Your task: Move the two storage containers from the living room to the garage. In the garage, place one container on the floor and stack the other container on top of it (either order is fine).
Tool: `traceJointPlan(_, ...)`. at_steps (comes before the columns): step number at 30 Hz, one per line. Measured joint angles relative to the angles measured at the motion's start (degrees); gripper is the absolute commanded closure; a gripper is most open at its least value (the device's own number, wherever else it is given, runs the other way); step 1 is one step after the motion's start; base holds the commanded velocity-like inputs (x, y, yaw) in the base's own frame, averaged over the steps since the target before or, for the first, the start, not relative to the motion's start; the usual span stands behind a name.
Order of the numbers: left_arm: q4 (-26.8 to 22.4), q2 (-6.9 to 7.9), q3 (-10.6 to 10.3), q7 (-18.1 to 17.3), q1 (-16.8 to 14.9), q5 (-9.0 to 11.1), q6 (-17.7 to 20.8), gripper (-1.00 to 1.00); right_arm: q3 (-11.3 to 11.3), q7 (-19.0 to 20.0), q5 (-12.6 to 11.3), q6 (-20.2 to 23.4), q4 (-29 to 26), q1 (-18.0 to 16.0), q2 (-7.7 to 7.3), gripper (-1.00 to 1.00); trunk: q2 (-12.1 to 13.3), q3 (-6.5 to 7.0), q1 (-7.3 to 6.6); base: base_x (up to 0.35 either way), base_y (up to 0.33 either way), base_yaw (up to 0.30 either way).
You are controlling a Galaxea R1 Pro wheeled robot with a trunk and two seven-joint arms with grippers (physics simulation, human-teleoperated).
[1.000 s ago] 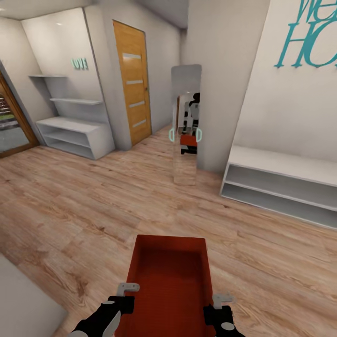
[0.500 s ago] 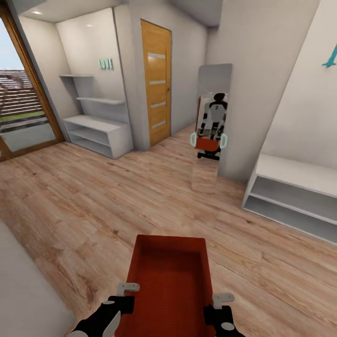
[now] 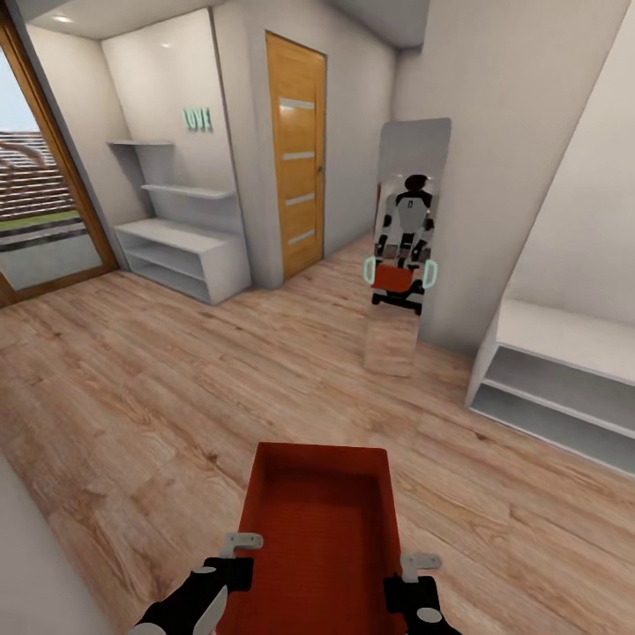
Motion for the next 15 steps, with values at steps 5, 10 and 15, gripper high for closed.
traceJointPlan(5, -0.01, 0.00, 0.01, 0.00, 0.00, 0.00, 0.01, 1.00, 0.00, 0.00, 0.01, 0.04, -0.03, -0.01, -0.01, 1.00, 0.00, 0.00, 0.00, 0.323, 0.000, 0.062)
traceJointPlan(10, -0.02, 0.01, 0.02, 0.00, 0.01, 0.01, 0.01, 1.00, 0.02, 0.01, 0.01, 0.07, -0.05, -0.01, -0.01, 1.00, 0.00, 0.00, 0.00, 0.323, 0.000, 0.234)
traceJointPlan(15, -0.02, 0.01, 0.02, 0.00, 0.01, 0.01, 0.01, 1.00, 0.02, 0.01, 0.00, 0.08, -0.06, -0.01, -0.01, 1.00, 0.00, 0.00, 0.00, 0.323, 0.000, 0.247)
